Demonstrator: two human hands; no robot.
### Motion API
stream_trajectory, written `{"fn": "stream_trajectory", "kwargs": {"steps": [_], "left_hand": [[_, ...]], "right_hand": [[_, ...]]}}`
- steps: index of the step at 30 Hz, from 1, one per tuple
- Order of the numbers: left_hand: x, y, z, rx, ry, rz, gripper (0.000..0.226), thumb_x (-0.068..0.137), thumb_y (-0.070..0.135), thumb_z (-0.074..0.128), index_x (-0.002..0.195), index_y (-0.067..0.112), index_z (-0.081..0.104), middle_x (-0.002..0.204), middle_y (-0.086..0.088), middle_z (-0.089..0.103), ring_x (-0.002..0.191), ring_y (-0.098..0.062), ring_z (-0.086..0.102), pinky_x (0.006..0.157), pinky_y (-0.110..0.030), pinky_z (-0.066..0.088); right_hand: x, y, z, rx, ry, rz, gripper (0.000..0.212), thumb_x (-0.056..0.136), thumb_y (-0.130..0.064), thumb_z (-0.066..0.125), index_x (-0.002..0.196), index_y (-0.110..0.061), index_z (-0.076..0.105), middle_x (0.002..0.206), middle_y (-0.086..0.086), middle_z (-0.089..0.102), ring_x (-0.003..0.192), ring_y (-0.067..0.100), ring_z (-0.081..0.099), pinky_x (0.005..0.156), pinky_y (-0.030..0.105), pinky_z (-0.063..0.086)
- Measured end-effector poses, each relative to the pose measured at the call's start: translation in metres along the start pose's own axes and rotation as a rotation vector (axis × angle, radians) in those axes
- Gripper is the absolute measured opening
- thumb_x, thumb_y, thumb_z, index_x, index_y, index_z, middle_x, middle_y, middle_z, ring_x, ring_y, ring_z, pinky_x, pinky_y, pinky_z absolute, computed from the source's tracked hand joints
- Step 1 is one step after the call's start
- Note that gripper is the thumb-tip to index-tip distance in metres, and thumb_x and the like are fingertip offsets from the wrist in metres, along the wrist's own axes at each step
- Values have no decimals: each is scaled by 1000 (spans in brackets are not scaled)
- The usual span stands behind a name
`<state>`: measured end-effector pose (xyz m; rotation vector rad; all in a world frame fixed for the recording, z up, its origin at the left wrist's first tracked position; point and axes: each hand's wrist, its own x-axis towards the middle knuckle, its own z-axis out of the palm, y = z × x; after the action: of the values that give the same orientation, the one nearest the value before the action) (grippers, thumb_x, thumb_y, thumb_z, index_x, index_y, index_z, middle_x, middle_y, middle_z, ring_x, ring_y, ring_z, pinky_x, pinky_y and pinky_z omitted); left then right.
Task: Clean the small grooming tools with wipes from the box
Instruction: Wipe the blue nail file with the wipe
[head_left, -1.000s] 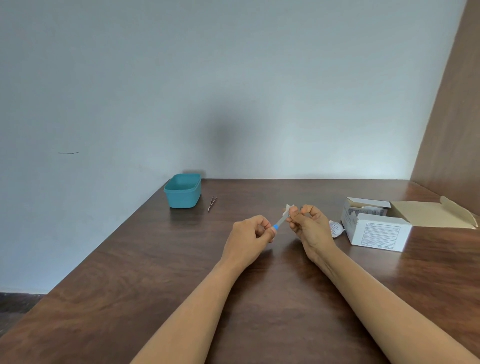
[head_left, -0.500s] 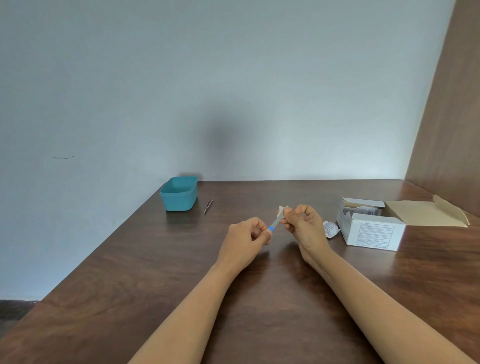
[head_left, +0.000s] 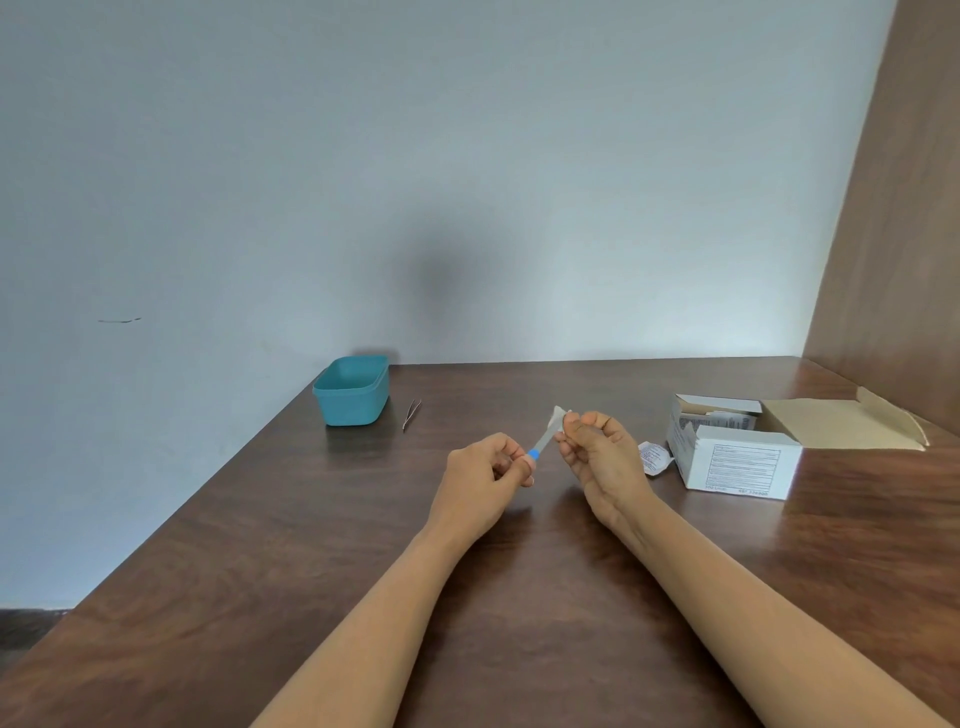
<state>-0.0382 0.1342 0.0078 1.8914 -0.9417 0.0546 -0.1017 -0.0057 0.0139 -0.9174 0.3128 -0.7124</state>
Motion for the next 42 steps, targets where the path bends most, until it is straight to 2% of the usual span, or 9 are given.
{"fn": "stream_trajectory", "kwargs": {"steps": [5,12,19,25,31,37,42], "left_hand": [[0,2,0,-36,12,-3,14,90,30,62,82,19,64,69,11,73,49,3,49,52,-10,34],[-1,5,-2,-74,7,29,14,91,28,63,83,17,62,69,5,73,46,4,48,53,-8,36],[-1,6,0,-55,-40,47,10,90,26,63,87,17,62,69,5,73,48,3,47,51,-9,35],[-2,5,0,-13,-61,39,13,90,29,63,84,18,61,68,7,73,49,0,47,53,-10,36],[-1,3,-1,13,-34,27,12,90,32,62,82,22,60,68,10,72,49,0,48,52,-12,37],[-1,3,-1,14,-63,41,12,89,31,63,82,22,60,68,11,72,53,-4,51,54,-13,38],[-1,5,-1,20,-58,59,12,90,31,63,83,21,60,68,10,73,50,-1,48,53,-12,37]], "right_hand": [[-3,0,0,57,-16,63,20,82,-1,69,79,-15,54,69,0,70,63,8,68,57,16,52],[-11,2,8,-106,-86,23,32,73,1,75,85,-17,51,66,-2,71,62,5,63,57,16,48],[-10,2,6,-59,-85,20,22,80,-2,71,83,-14,52,67,1,69,54,7,55,57,16,49],[-8,-3,3,18,-64,49,12,86,3,62,89,-9,61,73,0,72,65,6,68,62,18,56],[-9,-8,4,-43,-114,84,24,77,1,71,94,-12,60,77,0,74,67,5,68,60,16,54],[-12,-9,5,-62,-74,35,31,72,-1,76,83,-17,52,66,-2,71,57,2,62,55,14,50],[-11,-7,5,-95,-82,-16,23,77,-6,74,80,-16,53,69,2,71,55,6,59,57,17,49]]}}
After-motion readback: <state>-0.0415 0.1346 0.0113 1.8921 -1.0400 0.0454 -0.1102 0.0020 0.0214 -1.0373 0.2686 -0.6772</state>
